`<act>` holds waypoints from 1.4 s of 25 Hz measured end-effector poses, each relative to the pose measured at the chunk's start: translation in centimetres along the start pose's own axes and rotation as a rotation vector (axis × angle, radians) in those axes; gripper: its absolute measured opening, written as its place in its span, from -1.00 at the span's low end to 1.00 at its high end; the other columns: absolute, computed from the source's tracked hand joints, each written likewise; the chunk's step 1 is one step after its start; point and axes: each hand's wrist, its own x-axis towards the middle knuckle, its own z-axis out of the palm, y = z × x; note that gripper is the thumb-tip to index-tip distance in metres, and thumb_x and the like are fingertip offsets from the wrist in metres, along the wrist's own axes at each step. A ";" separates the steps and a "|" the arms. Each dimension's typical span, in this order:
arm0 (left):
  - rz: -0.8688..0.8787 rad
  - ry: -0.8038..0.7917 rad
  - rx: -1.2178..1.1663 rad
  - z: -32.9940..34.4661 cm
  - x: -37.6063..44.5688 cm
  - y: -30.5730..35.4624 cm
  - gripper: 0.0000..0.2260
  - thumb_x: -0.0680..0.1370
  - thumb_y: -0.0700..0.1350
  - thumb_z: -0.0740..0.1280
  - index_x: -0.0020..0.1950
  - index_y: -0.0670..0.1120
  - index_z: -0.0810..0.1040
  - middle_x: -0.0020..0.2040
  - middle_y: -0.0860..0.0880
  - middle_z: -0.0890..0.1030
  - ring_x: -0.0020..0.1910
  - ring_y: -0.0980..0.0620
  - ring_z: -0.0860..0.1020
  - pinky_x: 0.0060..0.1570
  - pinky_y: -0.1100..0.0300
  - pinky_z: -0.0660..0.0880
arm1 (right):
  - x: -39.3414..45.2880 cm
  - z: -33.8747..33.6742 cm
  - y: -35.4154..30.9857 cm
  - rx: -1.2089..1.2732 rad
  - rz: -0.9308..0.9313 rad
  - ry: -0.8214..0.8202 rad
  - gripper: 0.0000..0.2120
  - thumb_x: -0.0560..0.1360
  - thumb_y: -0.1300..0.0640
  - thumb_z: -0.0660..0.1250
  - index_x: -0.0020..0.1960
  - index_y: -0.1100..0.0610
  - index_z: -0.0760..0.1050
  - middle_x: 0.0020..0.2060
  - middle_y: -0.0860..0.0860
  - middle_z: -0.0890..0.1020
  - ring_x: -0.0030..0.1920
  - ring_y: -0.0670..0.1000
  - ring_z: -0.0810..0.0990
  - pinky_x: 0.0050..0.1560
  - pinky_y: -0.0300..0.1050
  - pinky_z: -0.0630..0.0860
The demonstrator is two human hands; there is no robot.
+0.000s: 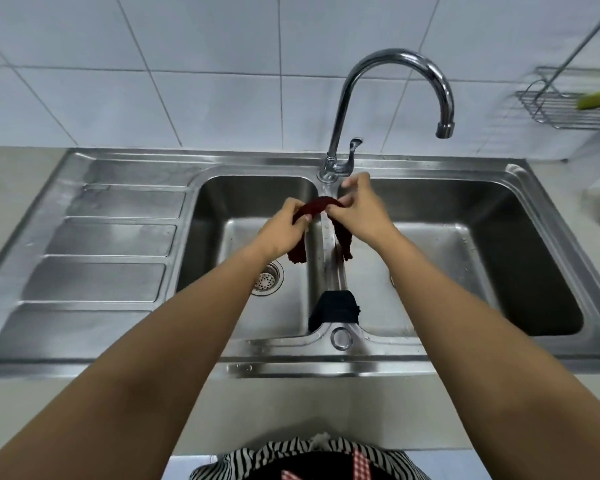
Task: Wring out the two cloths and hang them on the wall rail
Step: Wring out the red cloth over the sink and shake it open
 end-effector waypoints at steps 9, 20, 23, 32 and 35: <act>-0.022 -0.126 -0.711 -2.5 -3.1 1.5 -0.45 0.51 0.33 0.20 0.33 0.00 0.50 0.05 -0.07 0.67 0.06 -0.02 0.62 0.16 0.05 0.48 | -1.1 2.0 -6.2 0.324 -0.036 0.033 -0.65 0.42 -0.01 0.46 -0.01 0.10 0.32 -0.05 0.15 0.58 -0.11 0.10 0.62 -0.03 0.04 0.58; -0.372 -0.175 -0.455 -4.9 -3.6 1.5 -0.26 0.54 0.39 -0.08 0.30 -0.15 0.51 0.26 -0.12 0.56 0.29 -0.09 0.47 0.26 0.06 0.35 | -5.5 6.7 -3.9 0.730 0.522 -0.597 -0.66 0.52 -0.07 0.34 0.16 0.14 0.47 -0.06 0.15 0.67 -0.33 0.07 0.66 -0.50 -0.20 0.55; -0.238 -0.152 -0.142 -6.9 -3.4 -0.5 -0.55 0.65 0.12 0.04 0.26 -0.16 0.53 0.16 -0.07 0.56 0.22 -0.05 0.48 0.14 0.16 0.38 | -4.6 5.9 -3.8 0.856 0.543 -0.639 -0.93 0.53 0.22 0.29 -0.04 0.17 0.39 -0.33 0.02 0.52 -0.56 -0.14 0.39 -0.68 -0.37 0.28; 0.655 0.205 0.425 -7.4 -3.7 -2.3 -0.75 0.43 -0.16 0.36 0.08 -0.14 0.48 0.12 -0.10 0.55 0.13 -0.11 0.48 0.10 -0.01 0.47 | -3.9 4.3 -5.7 1.005 0.489 -1.259 -0.81 0.44 0.18 0.37 -0.05 0.21 0.40 -0.43 -0.01 0.43 -0.62 -0.16 0.27 -0.74 -0.37 0.27; 0.748 0.202 0.625 -8.6 -3.1 -1.7 -0.75 0.39 -0.35 0.30 0.03 -0.15 0.43 -0.13 -0.11 0.55 -0.13 -0.16 0.51 -0.19 -0.01 0.47 | -4.1 3.9 -6.1 0.786 0.468 -1.258 -0.87 0.47 0.12 0.29 -0.09 0.16 0.38 -0.45 -0.03 0.42 -0.62 -0.18 0.31 -0.72 -0.37 0.28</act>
